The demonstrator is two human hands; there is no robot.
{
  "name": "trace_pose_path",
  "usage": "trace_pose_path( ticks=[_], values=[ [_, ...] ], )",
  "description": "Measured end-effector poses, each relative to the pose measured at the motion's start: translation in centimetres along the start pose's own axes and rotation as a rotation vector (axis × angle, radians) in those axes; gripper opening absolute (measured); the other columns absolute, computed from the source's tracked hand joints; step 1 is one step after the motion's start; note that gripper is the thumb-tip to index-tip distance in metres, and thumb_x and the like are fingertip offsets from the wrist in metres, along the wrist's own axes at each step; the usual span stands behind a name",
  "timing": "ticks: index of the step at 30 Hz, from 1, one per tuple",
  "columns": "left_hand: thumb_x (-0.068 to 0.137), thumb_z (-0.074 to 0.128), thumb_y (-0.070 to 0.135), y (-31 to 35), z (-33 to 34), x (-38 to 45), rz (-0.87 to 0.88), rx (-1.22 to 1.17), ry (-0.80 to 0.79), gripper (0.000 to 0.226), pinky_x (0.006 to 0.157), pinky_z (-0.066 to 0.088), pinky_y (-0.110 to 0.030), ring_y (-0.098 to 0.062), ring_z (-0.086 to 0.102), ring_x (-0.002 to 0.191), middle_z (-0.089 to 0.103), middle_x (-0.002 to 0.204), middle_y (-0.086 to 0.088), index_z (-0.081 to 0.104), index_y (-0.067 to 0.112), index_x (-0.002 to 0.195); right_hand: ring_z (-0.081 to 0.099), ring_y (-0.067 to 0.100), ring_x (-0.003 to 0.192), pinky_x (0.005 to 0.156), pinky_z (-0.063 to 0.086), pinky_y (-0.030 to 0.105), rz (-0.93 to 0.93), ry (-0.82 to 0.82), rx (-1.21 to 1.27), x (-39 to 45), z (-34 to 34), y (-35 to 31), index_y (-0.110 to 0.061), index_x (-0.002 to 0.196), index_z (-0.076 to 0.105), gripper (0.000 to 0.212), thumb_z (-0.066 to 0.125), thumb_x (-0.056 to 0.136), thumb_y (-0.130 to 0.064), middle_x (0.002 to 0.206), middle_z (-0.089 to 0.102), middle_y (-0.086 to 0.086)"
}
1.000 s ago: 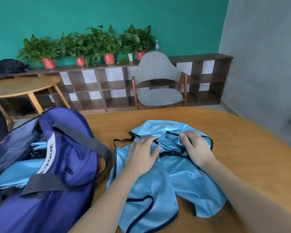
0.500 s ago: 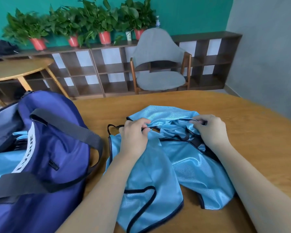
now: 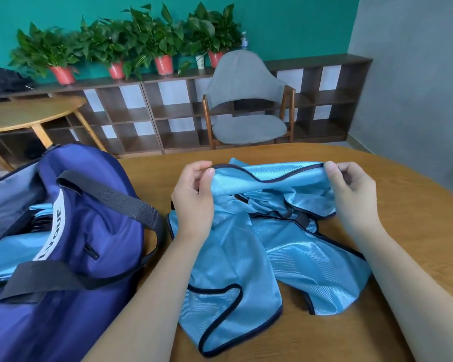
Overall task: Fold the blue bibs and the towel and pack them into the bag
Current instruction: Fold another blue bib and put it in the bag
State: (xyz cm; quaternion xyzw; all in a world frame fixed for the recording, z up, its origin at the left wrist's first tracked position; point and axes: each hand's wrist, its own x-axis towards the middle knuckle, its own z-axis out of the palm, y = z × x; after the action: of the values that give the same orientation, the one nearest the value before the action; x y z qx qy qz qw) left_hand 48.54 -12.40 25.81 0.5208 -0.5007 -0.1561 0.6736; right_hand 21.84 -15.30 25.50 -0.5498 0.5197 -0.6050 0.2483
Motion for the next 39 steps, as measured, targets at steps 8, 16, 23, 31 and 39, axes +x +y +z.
trace_pose_path(
  ticks=[8,16,23,31,39],
  values=[
    [0.099,0.063,0.019,1.5,-2.8,-1.5,0.039,0.21,-0.038,0.016,0.09,0.052,-0.02,-0.001,0.067,0.096,0.074,0.103,0.013,0.073,0.022,0.111,0.068,0.016,0.074,0.069,0.055,0.037,0.01,-0.123,0.012,-2.4,-3.0,-3.0,-0.021,0.077,0.073,0.022,0.075,0.088,-0.04,0.077,0.075,-0.007],
    [0.096,0.06,0.008,2.3,-4.7,-5.9,0.112,0.604,-0.067,0.025,0.096,0.047,-0.05,-0.023,0.062,0.102,0.072,0.104,0.01,0.073,0.025,0.108,0.037,0.009,0.048,0.049,0.033,0.024,-0.192,-0.276,-0.245,-7.8,-4.9,-4.3,-0.017,0.061,0.064,0.044,0.071,0.081,-0.055,0.049,0.047,-0.003],
    [0.095,0.069,0.014,6.6,-4.3,-11.7,0.218,0.389,-0.386,0.018,0.085,0.039,-0.006,0.0,0.059,0.097,0.067,0.1,0.02,0.075,0.025,0.108,0.065,0.013,0.103,0.094,0.052,0.034,-0.226,-0.364,-0.506,-10.2,-5.8,-2.6,-0.022,0.118,0.07,0.035,0.078,0.086,-0.033,0.106,0.07,-0.009],
    [0.081,0.077,0.056,6.2,-6.6,-14.4,0.137,0.543,-0.774,0.031,0.097,0.041,-0.021,0.003,0.053,0.108,0.066,0.105,0.023,0.075,0.038,0.106,0.062,0.004,0.091,0.085,0.053,0.033,-0.503,-0.499,-0.411,-15.4,-5.4,-4.3,-0.025,0.106,0.069,0.022,0.066,0.093,-0.041,0.103,0.062,-0.013],
    [0.091,0.073,0.033,4.7,-8.8,-14.3,0.138,0.569,-0.762,0.008,0.097,0.046,-0.034,-0.002,0.057,0.105,0.067,0.097,0.019,0.072,0.027,0.086,0.054,0.009,0.114,0.103,0.043,0.04,-0.38,-0.657,-0.642,-16.6,-3.8,-2.1,-0.034,0.118,0.067,0.064,0.037,0.087,-0.081,0.12,0.06,-0.02]
  ],
)
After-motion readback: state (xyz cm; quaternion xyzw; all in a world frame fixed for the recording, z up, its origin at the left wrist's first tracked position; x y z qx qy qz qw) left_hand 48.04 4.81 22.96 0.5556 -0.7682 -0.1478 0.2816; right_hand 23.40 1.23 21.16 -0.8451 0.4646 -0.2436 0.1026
